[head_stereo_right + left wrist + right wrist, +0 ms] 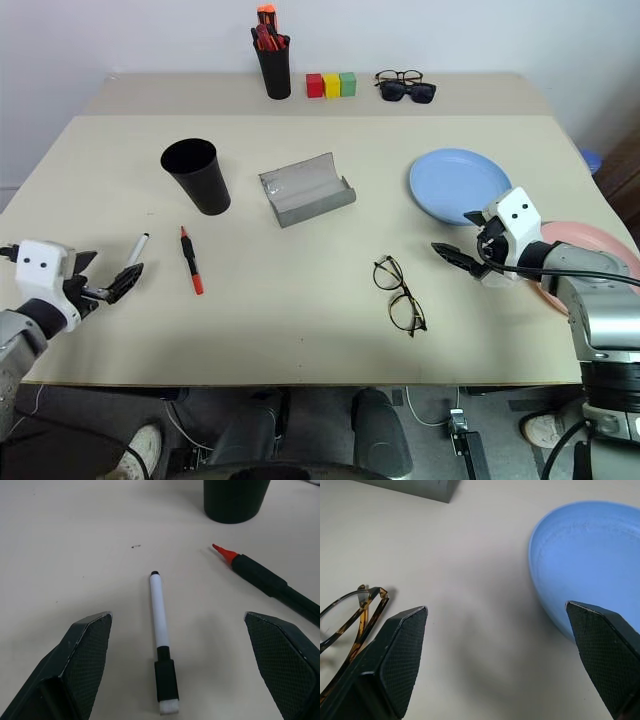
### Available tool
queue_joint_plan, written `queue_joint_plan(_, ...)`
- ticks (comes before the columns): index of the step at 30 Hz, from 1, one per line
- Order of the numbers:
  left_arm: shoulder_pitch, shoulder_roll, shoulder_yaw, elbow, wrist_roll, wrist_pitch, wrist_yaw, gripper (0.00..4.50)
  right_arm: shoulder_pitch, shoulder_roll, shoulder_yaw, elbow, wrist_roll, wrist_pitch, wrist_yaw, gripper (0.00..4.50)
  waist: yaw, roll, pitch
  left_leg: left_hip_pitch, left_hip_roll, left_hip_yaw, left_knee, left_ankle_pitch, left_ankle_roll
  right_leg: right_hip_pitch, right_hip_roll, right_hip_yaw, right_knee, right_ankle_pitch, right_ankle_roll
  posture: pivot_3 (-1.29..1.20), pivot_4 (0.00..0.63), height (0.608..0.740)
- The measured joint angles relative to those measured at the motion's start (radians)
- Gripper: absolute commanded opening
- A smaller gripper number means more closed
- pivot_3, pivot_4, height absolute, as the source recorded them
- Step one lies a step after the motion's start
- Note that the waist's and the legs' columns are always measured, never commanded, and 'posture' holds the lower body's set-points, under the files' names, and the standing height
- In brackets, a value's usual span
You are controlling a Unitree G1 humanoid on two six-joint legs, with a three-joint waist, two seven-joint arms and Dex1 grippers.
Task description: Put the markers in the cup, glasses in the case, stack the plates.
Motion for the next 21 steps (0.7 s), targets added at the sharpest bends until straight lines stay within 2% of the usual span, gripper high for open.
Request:
queue_joint_plan(10,-0.042,-0.051,-0.004,-0.007,0.014,0.038,0.103,4.33,-0.117,0.062,0.089,0.010,0.000,-0.007,0.003,4.50,-0.001,0.000,0.000,0.001,0.000,-0.001,0.000,0.000,0.000,0.001,0.000,0.000,0.000,0.001,0.002,0.00,0.150,0.740)
queue_joint_plan(17,-0.255,-0.036,-0.060,-0.002,0.027,0.331,0.246,4.43,-0.180,0.283,0.269,-0.171,0.020,0.052,-0.062,4.50,-0.003,0.000,0.000,0.000,0.000,-0.003,0.001,0.000,0.000,0.001,0.002,-0.001,0.001,0.004,0.006,0.00,0.150,0.740)
queue_joint_plan(21,-0.438,-0.018,-0.119,0.124,0.031,0.538,0.284,4.43,-0.202,0.420,0.361,-0.276,0.036,0.111,-0.132,4.50,-0.003,0.000,0.000,0.001,-0.001,-0.004,0.001,0.000,0.000,0.001,0.002,-0.002,0.003,0.004,0.007,0.00,0.150,0.740)
